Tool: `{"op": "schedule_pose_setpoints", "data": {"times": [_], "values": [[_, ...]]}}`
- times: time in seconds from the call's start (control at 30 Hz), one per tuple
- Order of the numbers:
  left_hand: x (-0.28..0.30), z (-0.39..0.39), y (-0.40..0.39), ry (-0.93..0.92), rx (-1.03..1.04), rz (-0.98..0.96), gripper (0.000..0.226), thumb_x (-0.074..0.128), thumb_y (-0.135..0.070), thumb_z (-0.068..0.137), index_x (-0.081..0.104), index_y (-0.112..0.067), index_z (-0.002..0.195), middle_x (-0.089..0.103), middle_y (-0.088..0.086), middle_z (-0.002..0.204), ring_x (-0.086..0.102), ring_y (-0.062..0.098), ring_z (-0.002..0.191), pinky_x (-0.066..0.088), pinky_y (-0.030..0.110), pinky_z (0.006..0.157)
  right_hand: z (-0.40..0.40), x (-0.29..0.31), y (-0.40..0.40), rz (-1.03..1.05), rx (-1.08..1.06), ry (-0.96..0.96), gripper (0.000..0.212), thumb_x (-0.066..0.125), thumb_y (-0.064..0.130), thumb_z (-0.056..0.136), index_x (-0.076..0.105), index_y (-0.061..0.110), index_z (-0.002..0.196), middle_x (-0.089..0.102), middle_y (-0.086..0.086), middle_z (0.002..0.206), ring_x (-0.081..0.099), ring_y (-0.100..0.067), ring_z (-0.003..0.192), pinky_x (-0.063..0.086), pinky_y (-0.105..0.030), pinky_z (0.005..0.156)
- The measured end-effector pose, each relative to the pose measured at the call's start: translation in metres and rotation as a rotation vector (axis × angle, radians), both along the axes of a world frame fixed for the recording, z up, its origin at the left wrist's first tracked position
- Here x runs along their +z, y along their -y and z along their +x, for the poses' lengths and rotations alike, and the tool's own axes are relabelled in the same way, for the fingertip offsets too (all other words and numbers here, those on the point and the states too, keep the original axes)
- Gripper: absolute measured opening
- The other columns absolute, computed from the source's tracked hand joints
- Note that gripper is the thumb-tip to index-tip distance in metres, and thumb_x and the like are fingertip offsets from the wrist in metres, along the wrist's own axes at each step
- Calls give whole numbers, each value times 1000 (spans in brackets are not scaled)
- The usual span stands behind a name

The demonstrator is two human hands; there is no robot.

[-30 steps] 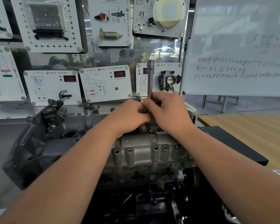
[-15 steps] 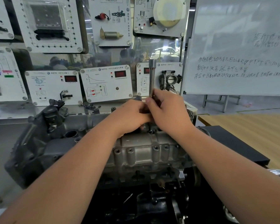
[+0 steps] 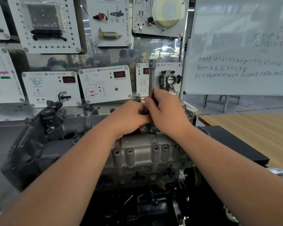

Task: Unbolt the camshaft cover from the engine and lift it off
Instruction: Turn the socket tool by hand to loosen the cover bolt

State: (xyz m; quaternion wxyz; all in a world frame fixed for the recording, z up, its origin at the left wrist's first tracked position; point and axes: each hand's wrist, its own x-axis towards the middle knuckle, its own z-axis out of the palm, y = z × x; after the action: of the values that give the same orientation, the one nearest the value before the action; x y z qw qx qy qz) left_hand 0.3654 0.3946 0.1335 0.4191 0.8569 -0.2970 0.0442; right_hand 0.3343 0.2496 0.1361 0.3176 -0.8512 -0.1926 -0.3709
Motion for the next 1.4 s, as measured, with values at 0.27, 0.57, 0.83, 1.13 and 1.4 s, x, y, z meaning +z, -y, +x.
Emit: {"op": "schedule_pose_setpoints", "data": {"times": [0.27, 0.57, 0.83, 1.13, 1.4], "values": [[1, 0, 4, -14, 65, -3, 12, 68, -40, 68, 68, -48, 78, 73, -4, 69, 55, 7, 45, 46, 29, 57, -3, -2, -2, -11, -18, 97, 21, 63, 22, 98, 52, 6, 91, 56, -3, 74, 52, -22, 70, 36, -32, 61], [0, 1, 2, -14, 64, 26, 13, 58, -33, 66, 69, -37, 69, 63, -8, 50, 60, 7, 47, 44, 32, 62, 0, -2, -3, -30, -7, 59, 20, 55, 16, 99, 49, 4, 84, 49, -2, 70, 45, -17, 66, 31, -32, 59], [0, 3, 4, 32, 99, 32, 17, 69, -36, 73, 72, -24, 85, 73, -10, 70, 56, -3, 46, 49, 32, 59, 0, -5, -3, -38, -56, 79, 19, 56, 19, 100, 44, 11, 88, 45, 5, 73, 44, -14, 67, 26, -29, 58], [2, -3, 3, 29, 72, -2, 15, 61, -33, 65, 69, -42, 74, 68, -19, 61, 59, -4, 51, 43, 22, 56, 1, -5, -6, -22, -44, 102, 15, 60, 25, 99, 57, 11, 102, 57, 5, 86, 49, -10, 76, 34, -27, 66], [0, 1, 1, 55, 85, -28, 22, 61, -8, 78, 70, -28, 73, 71, -7, 65, 62, -1, 52, 45, 16, 50, -4, -6, -7, -35, -5, 140, 15, 56, 9, 98, 48, 9, 86, 49, -6, 79, 45, -21, 72, 32, -31, 62]]}}
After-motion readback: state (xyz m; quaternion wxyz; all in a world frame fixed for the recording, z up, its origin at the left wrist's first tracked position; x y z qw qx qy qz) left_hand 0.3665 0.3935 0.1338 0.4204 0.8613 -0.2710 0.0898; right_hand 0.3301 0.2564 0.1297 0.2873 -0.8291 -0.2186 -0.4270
